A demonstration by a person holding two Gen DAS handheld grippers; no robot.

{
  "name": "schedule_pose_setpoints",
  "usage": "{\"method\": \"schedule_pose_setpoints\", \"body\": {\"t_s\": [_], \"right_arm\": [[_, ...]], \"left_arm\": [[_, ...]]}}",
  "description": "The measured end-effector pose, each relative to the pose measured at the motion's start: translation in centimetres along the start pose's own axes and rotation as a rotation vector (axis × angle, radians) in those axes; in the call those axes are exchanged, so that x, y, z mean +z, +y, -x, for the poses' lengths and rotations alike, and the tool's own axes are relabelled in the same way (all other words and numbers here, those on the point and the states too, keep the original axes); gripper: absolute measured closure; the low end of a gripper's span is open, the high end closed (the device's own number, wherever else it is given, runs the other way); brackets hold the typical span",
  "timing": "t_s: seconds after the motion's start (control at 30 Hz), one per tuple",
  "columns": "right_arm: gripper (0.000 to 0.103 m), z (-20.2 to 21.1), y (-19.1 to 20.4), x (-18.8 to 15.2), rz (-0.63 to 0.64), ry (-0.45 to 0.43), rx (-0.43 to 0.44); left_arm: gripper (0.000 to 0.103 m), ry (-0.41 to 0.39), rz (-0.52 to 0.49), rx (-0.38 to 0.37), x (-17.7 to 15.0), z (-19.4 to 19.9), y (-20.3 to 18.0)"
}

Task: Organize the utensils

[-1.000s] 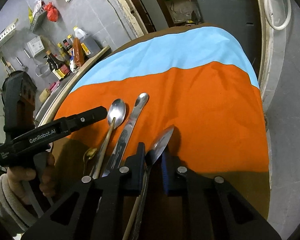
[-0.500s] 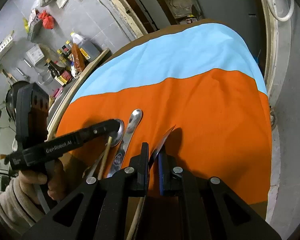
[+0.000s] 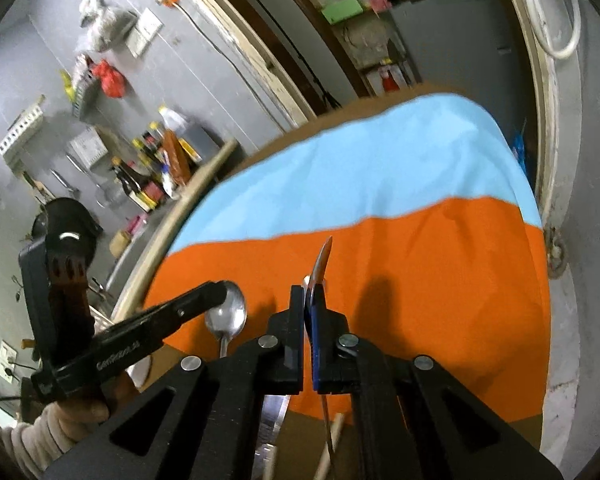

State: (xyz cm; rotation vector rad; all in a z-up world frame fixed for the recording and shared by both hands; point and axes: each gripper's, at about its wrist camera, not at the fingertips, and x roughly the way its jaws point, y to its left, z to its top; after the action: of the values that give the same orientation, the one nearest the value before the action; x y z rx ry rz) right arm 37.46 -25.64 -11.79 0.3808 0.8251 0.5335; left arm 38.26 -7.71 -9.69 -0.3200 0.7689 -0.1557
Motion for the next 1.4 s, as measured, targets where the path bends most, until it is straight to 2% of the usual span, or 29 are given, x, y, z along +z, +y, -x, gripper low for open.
{"method": "schedule_pose_setpoints", "body": {"t_s": [0.17, 0.37, 0.63, 0.83, 1.07, 1.13, 1.23, 1.4], "right_arm": [[0.1, 2.0, 2.7, 0.6, 0.06, -0.086, 0.035], [0.1, 4.7, 7.7, 1.5, 0.121, -0.201, 0.099], [0.1, 8.1, 14.0, 2.3, 0.175, -0.315, 0.146], [0.1, 8.6, 19.8, 1.7, 0.193, -0.399, 0.174], [0.1, 7.3, 25.5, 0.4, 0.195, -0.479, 0.176], [0.1, 6.6, 27.1, 0.0, 0.183, -0.501, 0.195], [0.1, 5.9, 29.1, -0.6, 0.167, -0.538, 0.228], [0.1, 3.8, 31.5, -1.4, 0.155, -0.597, 0.293]], "left_arm": [[0.101, -0.107, -0.011, 0.026, 0.7, 4.2, -0.2], [0.101, -0.231, -0.013, 0.051, 2.2, 9.9, -0.4], [0.101, -0.329, -0.004, 0.064, 3.9, 16.7, 1.9], [0.101, -0.396, -0.005, 0.096, 4.1, 21.8, 4.9], [0.101, -0.468, 0.023, 0.209, 4.3, 27.4, 10.3], [0.101, -0.49, 0.025, 0.27, 4.1, 28.6, 12.1], [0.101, -0.532, 0.001, 0.401, 3.7, 30.2, 14.8], [0.101, -0.57, -0.005, 0.521, 3.0, 31.2, 18.5]]}}
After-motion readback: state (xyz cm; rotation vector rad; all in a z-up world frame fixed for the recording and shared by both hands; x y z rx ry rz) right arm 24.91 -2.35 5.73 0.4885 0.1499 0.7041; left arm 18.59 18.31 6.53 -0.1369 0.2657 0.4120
